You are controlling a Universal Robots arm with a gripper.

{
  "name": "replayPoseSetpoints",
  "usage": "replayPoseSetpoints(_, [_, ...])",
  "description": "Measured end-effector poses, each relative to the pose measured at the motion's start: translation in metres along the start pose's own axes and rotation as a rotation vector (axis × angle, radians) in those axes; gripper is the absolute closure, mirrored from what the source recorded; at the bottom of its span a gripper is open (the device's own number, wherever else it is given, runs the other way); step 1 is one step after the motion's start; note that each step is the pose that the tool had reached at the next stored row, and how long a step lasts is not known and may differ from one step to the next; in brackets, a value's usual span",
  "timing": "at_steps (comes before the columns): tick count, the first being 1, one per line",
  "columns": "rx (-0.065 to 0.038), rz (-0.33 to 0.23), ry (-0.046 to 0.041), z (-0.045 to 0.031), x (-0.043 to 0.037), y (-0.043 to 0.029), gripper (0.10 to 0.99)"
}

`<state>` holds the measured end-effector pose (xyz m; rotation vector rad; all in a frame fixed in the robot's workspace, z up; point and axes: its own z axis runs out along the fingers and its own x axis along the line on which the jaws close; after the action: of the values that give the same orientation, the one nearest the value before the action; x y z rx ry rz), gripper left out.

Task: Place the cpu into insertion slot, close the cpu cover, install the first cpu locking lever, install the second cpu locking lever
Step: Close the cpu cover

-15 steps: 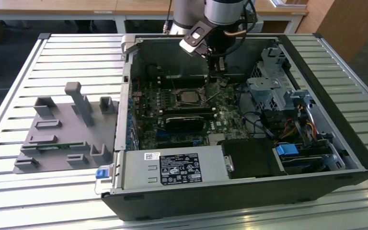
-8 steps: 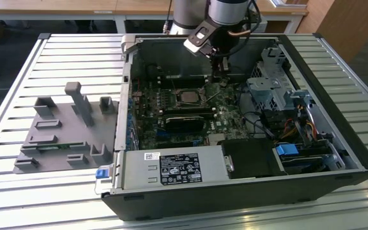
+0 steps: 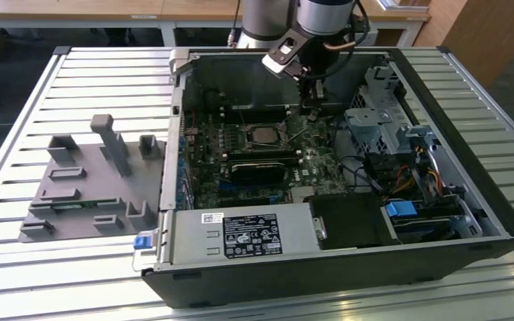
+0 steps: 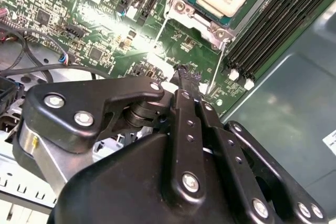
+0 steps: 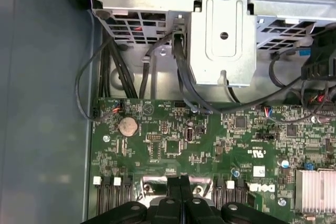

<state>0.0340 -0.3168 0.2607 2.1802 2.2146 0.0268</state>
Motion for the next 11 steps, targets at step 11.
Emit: replayPoseSetpoints(11, [0.006, 0.000, -0.0005, 0.0024, 0.0019, 0.0103, 0.969])
